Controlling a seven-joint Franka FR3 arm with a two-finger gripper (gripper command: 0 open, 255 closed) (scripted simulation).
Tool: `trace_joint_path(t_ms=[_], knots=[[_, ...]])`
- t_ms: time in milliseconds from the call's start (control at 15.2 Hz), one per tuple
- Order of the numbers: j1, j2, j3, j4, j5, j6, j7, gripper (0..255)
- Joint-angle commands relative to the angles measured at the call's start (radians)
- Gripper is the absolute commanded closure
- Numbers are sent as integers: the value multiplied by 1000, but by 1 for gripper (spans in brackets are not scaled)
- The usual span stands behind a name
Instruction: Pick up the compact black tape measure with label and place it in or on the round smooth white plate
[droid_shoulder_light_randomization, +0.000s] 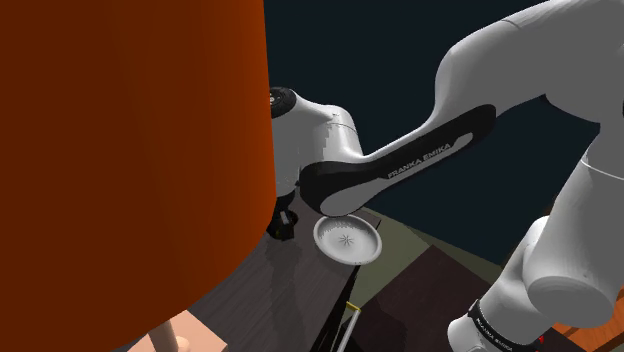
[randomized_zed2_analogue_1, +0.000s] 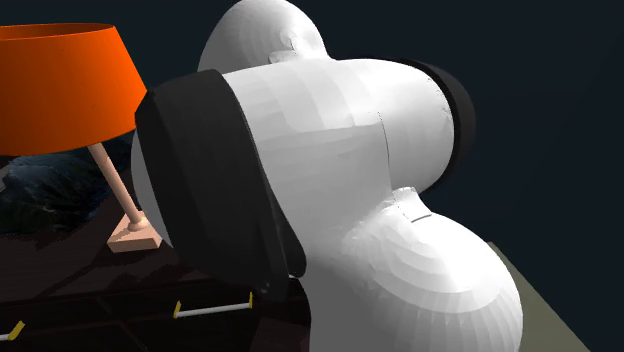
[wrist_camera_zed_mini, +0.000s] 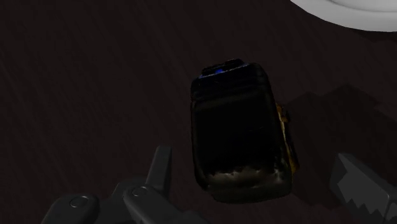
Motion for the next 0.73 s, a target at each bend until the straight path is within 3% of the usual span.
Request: trace_joint_path(t_ms=[0, 462, 528, 660], knots=[[-1, 10, -3, -6, -11, 14, 6, 0], [-1, 10, -3, -6, -11, 14, 6, 0], [-1, 10, -3, -6, -11, 14, 6, 255], [-1, 11, -3, -6, -11, 14, 6, 255]])
